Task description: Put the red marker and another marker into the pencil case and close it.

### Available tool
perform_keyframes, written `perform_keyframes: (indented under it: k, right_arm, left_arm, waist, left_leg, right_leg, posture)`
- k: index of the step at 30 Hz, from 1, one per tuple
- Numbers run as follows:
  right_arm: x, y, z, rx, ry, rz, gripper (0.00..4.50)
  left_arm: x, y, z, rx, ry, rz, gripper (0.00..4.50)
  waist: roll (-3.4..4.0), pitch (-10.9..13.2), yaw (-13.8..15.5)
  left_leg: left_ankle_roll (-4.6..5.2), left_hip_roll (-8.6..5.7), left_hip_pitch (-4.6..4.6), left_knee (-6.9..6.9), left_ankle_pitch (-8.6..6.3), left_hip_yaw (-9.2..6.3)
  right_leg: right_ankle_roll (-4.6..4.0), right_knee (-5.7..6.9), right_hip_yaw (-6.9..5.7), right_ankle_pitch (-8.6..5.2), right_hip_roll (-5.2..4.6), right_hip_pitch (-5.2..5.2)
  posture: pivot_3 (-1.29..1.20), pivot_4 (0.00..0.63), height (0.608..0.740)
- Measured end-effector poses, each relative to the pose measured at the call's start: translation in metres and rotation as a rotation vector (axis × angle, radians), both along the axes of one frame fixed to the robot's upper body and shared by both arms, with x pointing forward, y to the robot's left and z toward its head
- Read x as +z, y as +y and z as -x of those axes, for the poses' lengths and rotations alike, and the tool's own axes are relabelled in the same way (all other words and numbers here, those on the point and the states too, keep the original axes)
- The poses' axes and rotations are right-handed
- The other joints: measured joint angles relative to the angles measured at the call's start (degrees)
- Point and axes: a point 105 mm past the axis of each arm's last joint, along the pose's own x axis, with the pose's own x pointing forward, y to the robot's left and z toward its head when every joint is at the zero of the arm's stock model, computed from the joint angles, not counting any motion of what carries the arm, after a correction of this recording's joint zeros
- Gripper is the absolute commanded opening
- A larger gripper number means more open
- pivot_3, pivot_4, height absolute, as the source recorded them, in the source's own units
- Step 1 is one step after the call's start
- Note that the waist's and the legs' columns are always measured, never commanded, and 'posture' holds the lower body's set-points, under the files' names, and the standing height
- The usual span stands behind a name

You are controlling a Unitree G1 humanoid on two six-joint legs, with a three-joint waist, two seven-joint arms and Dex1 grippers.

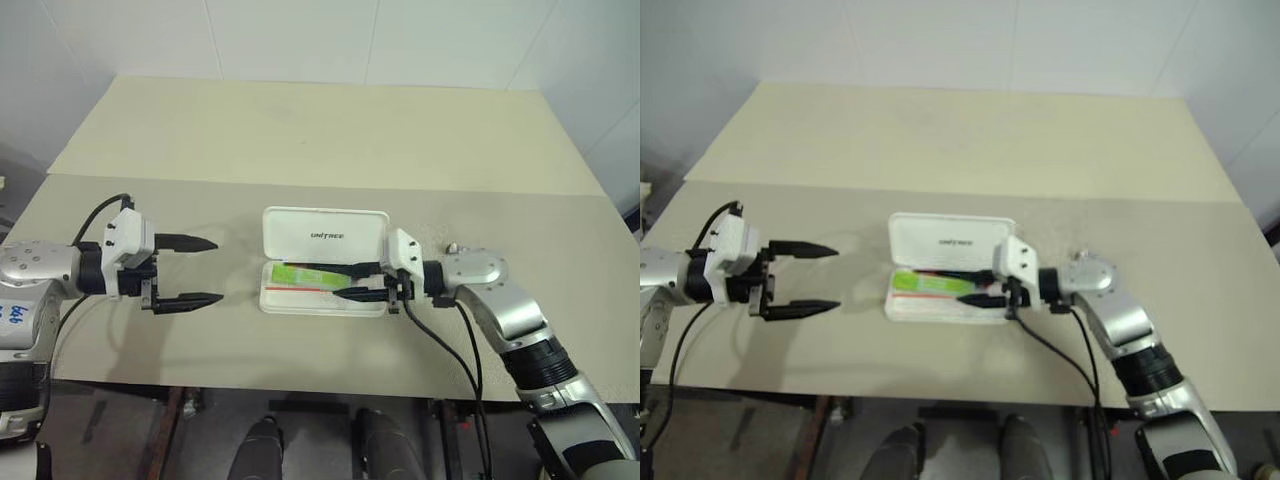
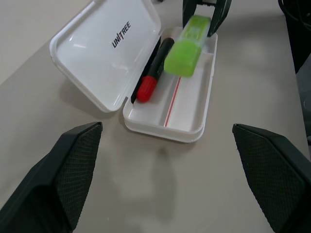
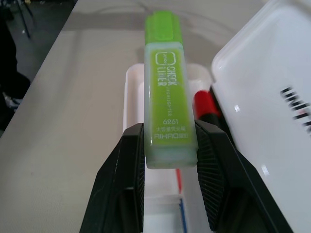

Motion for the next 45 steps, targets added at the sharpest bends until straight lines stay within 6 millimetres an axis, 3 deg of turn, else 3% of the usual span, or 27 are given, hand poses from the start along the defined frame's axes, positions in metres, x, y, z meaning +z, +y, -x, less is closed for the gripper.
perform_keyframes:
  k: [6,14,45]
  right_arm:
    - [-0.016,0.015,0.001,0.017,0.041,0.015,1.08]
    - [-0.029,0.02,-0.001,0.025,0.059,0.042,1.08]
    - [-0.027,0.019,-0.004,0.078,0.002,0.086,1.08]
  left_arm:
    - [0.0,0.0,0.0,0.012,-0.003,0.003,4.5]
    - [0.001,0.0,-0.001,0.02,-0.01,0.005,4.5]
    - [0.003,-0.008,-0.002,0.007,-0.03,0.021,4.5]
  waist:
    - [0.0,0.0,0.0]
    - [0.0,0.0,0.0]
    - [0.0,0.0,-0.1]
  left_leg:
    - [-0.04,0.03,0.04,0.05,0.02,0.0]
    - [-0.05,0.04,0.03,0.04,0.03,0.0]
    - [-0.07,0.06,0.08,0.06,0.04,0.0]
  right_leg:
    - [-0.02,0.17,0.01,-0.01,0.04,-0.02]
    - [-0.06,0.22,0.02,-0.03,0.05,-0.07]
    - [-0.09,0.36,0.03,-0.04,0.08,-0.07]
  posture:
    - [0.0,0.15,0.74]
    - [0.0,0.15,0.74]
    - [0.0,0.15,0.74]
